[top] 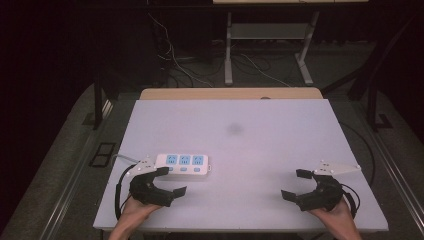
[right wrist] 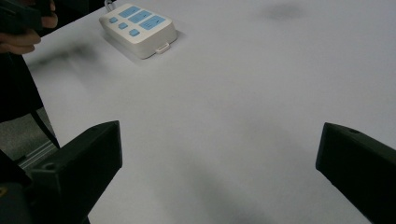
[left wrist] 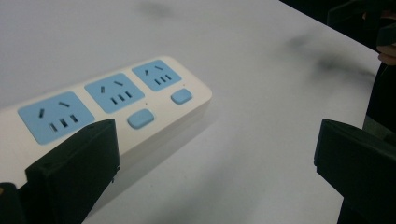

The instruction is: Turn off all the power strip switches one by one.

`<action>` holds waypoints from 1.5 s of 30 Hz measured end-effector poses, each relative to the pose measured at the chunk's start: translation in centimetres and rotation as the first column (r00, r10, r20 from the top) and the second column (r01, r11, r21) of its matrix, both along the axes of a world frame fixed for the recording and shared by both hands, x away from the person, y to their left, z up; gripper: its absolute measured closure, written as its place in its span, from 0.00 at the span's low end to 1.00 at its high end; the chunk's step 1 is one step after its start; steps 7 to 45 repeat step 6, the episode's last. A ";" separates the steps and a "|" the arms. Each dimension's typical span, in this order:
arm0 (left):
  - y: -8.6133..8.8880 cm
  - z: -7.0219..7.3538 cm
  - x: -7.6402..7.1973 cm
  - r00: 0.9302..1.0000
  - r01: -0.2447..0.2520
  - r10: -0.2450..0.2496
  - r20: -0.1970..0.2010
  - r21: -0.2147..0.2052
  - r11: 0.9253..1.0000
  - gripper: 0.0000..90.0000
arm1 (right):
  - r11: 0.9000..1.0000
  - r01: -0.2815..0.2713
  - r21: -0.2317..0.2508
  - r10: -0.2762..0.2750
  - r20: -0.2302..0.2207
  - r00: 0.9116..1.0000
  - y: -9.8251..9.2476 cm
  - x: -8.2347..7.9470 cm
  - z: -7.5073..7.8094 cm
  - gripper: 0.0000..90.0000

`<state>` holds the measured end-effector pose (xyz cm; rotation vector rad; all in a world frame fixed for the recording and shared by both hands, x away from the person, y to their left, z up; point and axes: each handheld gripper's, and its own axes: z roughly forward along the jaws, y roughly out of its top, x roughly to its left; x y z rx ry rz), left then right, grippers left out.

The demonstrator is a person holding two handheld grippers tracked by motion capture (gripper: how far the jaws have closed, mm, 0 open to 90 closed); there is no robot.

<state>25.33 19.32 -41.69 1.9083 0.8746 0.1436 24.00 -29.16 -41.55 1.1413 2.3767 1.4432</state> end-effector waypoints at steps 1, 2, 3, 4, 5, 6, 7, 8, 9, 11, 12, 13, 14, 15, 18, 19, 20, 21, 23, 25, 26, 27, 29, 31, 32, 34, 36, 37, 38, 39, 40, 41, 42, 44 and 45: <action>0.0 -0.3 -0.1 1.000 -0.001 0.001 0.000 0.000 1.000 0.00 | 1.000 0.000 0.000 0.000 0.000 1.000 0.0 0.0 0.0 0.00; 0.0 -0.5 -0.1 1.000 -0.001 0.001 -0.005 0.003 1.000 0.00 | 1.000 0.001 -0.001 -0.001 0.000 1.000 0.0 0.0 0.0 0.00; 0.0 -0.6 -0.2 1.000 0.004 -0.004 -0.006 0.009 1.000 0.00 | 1.000 0.000 -0.001 0.000 0.000 1.000 0.0 0.0 0.0 0.00; 0.0 -0.6 -0.2 1.000 0.003 -0.003 -0.003 0.014 1.000 0.00 | 1.000 0.000 -0.001 0.000 0.000 1.000 0.0 0.0 0.0 0.00; 0.0 -0.6 -0.3 1.000 0.004 -0.004 0.001 0.014 1.000 0.00 | 1.000 0.000 -0.001 0.000 0.001 1.000 0.1 0.0 0.0 0.00; 0.0 -0.6 -0.3 1.000 0.004 -0.004 0.004 0.014 1.000 0.00 | 1.000 -0.002 -0.003 0.002 0.000 1.000 0.1 0.0 0.0 0.00; 0.0 -0.6 -0.3 1.000 0.004 -0.004 0.004 0.014 1.000 0.00 | 1.000 -0.002 -0.003 0.002 0.000 1.000 0.1 0.0 0.0 0.00; 0.0 -0.6 -0.3 1.000 0.004 -0.004 0.004 0.014 1.000 0.00 | 1.000 -0.002 -0.003 0.002 0.000 1.000 0.1 0.0 0.0 0.00; 0.0 -0.6 -0.3 1.000 0.004 -0.004 0.004 0.014 1.000 0.00 | 1.000 -0.002 -0.003 0.002 0.000 1.000 0.1 0.0 0.0 0.00; 0.0 -0.6 -0.3 1.000 0.004 -0.004 0.004 0.014 1.000 0.00 | 1.000 -0.002 -0.003 0.002 0.000 1.000 0.1 0.0 0.0 0.00; 0.0 -0.6 -0.3 1.000 0.004 -0.004 0.004 0.014 1.000 0.00 | 1.000 -0.002 -0.003 0.002 0.000 1.000 0.1 0.0 0.0 0.00; 0.0 -0.6 -0.3 1.000 0.004 -0.004 0.004 0.014 1.000 0.00 | 1.000 -0.002 -0.003 0.002 0.000 1.000 0.1 0.0 0.0 0.00; 0.0 -0.6 -0.3 1.000 0.004 -0.004 0.004 0.014 1.000 0.00 | 1.000 -0.002 -0.003 0.002 0.000 1.000 0.1 0.0 0.0 0.00; 0.0 -0.6 -0.3 1.000 0.004 -0.004 0.004 0.014 1.000 0.00 | 1.000 -0.002 -0.003 0.002 0.000 1.000 0.1 0.0 0.0 0.00; 0.0 -0.6 -0.3 1.000 0.004 -0.004 0.004 0.014 1.000 0.00 | 1.000 -0.002 -0.003 0.002 0.000 1.000 0.1 0.0 0.0 0.00; 0.0 -0.6 -0.3 1.000 0.004 -0.004 0.004 0.014 1.000 0.00 | 1.000 -0.002 -0.003 0.002 0.000 1.000 0.1 0.0 0.0 0.00; 0.0 -0.6 -0.3 1.000 0.004 -0.004 0.004 0.014 1.000 0.00 | 1.000 -0.002 -0.003 0.002 0.000 1.000 0.1 0.0 0.0 0.00; 0.0 -0.6 -0.3 1.000 0.004 -0.004 0.004 0.014 1.000 0.00 | 1.000 -0.002 -0.003 0.002 0.000 1.000 0.1 0.0 0.0 0.00; 0.0 -0.6 -0.3 1.000 0.004 -0.004 0.004 0.014 1.000 0.00 | 1.000 -0.002 -0.003 0.002 0.000 1.000 0.1 0.0 0.0 0.00; 0.0 -0.6 -0.3 1.000 0.004 -0.004 0.004 0.014 1.000 0.00 | 1.000 -0.002 -0.003 0.002 0.000 1.000 0.1 0.0 0.0 0.00; 0.0 -0.6 -0.3 1.000 0.004 -0.004 0.004 0.014 1.000 0.00 | 1.000 -0.002 -0.003 0.002 0.000 1.000 0.1 0.0 0.0 0.00; 0.0 -0.6 -0.3 1.000 0.004 -0.004 0.004 0.014 1.000 0.00 | 1.000 -0.002 -0.003 0.002 0.000 1.000 0.1 0.0 0.0 0.00; 0.0 -0.6 -0.3 1.000 0.004 -0.004 0.004 0.014 1.000 0.00 | 1.000 -0.002 -0.003 0.002 0.000 1.000 0.1 0.0 0.0 0.00; 0.0 -0.6 -0.3 1.000 0.004 -0.004 0.004 0.014 1.000 0.00 | 1.000 -0.002 -0.003 0.002 0.000 1.000 0.1 0.0 0.0 0.00; 0.0 -0.6 -0.3 1.000 0.004 -0.004 0.004 0.014 1.000 0.00 | 1.000 -0.002 -0.003 0.002 0.000 1.000 0.1 0.0 0.0 0.00; 0.0 -0.6 -0.3 1.000 0.004 -0.004 0.004 0.014 1.000 0.00 | 1.000 -0.002 -0.003 0.002 0.000 1.000 0.1 0.0 0.0 0.00; 0.0 -0.6 -0.3 1.000 0.004 -0.004 0.004 0.014 1.000 0.00 | 1.000 -0.002 -0.003 0.002 0.000 1.000 0.1 0.0 0.0 0.00; 0.0 -0.6 -0.3 1.000 0.004 -0.004 0.004 0.014 1.000 0.00 | 1.000 -0.002 -0.003 0.002 0.000 1.000 0.1 0.0 0.0 0.00; 0.0 -0.6 -0.3 1.000 0.004 -0.004 0.004 0.014 1.000 0.00 | 1.000 -0.002 -0.003 0.002 0.000 1.000 0.1 0.0 0.0 0.00; 0.0 -0.6 -0.3 1.000 0.004 -0.004 0.004 0.014 1.000 0.00 | 1.000 -0.002 -0.003 0.002 0.000 1.000 0.1 0.0 0.0 0.00; 0.0 -0.6 -0.3 1.000 0.004 -0.004 0.004 0.014 1.000 0.00 | 1.000 -0.002 -0.003 0.002 0.000 1.000 0.1 0.0 0.0 0.00; 0.0 -0.6 -0.3 1.000 0.004 -0.004 0.004 0.014 1.000 0.00 | 1.000 -0.002 -0.003 0.002 0.000 1.000 0.1 0.0 0.0 0.00; 0.0 -0.6 -0.3 1.000 0.004 -0.004 0.004 0.014 1.000 0.00 | 1.000 -0.002 -0.003 0.002 0.000 1.000 0.1 0.0 0.0 0.00; 0.0 -0.6 -0.3 1.000 0.004 -0.004 0.004 0.014 1.000 0.00 | 1.000 -0.002 -0.003 0.002 0.000 1.000 0.1 0.0 0.0 0.00; 0.0 -0.6 -0.3 1.000 0.004 -0.004 0.004 0.014 1.000 0.00 | 1.000 -0.002 -0.003 0.002 0.000 1.000 0.1 0.0 0.0 0.00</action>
